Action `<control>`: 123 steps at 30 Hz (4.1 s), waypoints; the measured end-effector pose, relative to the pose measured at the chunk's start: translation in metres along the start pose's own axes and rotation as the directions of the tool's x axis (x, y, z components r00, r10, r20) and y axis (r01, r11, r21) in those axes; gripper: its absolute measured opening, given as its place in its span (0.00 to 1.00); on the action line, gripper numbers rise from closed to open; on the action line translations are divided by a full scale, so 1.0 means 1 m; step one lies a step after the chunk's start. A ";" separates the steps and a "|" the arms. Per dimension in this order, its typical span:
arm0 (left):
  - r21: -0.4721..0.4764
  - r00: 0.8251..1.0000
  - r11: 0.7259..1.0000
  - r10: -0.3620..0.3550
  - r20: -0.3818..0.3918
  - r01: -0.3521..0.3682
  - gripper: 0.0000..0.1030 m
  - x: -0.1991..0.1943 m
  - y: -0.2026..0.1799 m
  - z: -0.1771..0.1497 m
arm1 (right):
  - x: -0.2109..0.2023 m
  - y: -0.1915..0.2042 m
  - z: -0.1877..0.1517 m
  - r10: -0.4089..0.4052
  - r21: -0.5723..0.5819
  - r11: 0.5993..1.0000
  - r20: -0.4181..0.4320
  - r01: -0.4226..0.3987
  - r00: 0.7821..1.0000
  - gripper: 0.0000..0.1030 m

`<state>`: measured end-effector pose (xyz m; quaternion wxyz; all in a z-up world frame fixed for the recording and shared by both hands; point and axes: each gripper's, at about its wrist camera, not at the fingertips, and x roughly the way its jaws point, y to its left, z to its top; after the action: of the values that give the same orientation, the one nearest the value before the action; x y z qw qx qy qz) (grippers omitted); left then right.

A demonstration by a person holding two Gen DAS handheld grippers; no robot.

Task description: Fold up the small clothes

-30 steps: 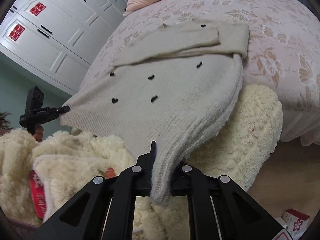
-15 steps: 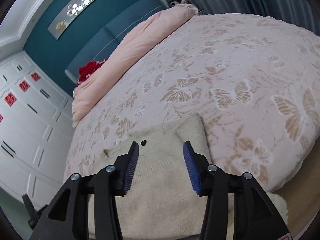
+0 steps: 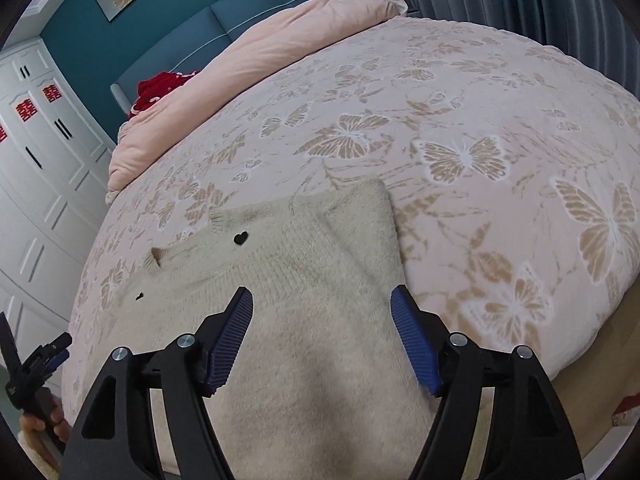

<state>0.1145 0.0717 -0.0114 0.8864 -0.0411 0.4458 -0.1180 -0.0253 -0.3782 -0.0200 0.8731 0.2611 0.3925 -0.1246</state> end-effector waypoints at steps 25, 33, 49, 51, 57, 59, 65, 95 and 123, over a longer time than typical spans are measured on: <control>-0.191 0.985 0.967 -0.161 0.064 0.170 0.07 -0.029 0.016 0.069 | -0.058 0.064 0.084 0.210 -0.121 0.974 0.194 -0.189 0.958 0.08; -0.175 0.999 0.984 0.009 -0.034 -0.015 0.08 0.059 0.016 0.108 | 0.101 0.016 0.096 0.048 0.046 0.998 -0.077 -0.045 0.996 0.08; -0.076 0.996 0.996 0.050 -0.069 -0.055 0.73 0.038 -0.047 0.031 | 0.081 0.147 -0.004 0.187 -0.196 0.954 -0.209 -0.228 0.960 0.15; -0.057 0.991 0.997 0.041 -0.127 -0.048 0.73 0.052 -0.061 0.011 | 0.115 0.174 -0.035 0.102 -0.294 0.936 -0.304 -0.195 0.947 0.15; -0.048 0.982 0.991 0.114 -0.154 -0.123 0.75 0.063 -0.053 -0.024 | 0.090 0.223 -0.050 0.099 -0.404 0.892 -0.264 -0.203 0.959 0.18; -0.051 0.979 0.987 0.144 -0.147 -0.153 0.79 0.056 -0.047 -0.025 | 0.088 0.230 -0.062 0.067 -0.464 0.866 -0.265 -0.188 0.962 0.18; -0.077 0.976 0.984 0.150 -0.161 -0.164 0.79 0.045 -0.024 -0.031 | 0.107 0.238 -0.063 0.049 -0.433 0.882 -0.310 -0.188 0.949 0.16; -0.011 0.975 0.985 0.171 -0.146 -0.174 0.91 0.033 -0.011 -0.048 | 0.031 0.035 -0.006 -0.200 -0.087 0.979 -0.172 0.187 0.965 0.13; -0.117 0.958 0.976 0.151 -0.242 -0.183 0.91 0.010 0.007 -0.073 | 0.061 0.013 0.018 -0.303 -0.156 0.947 -0.143 0.281 0.942 0.56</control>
<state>0.0625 0.0781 -0.0640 0.8300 -0.0505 0.5553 -0.0155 0.0316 -0.3775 -0.0513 0.8248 0.1504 0.5053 -0.2045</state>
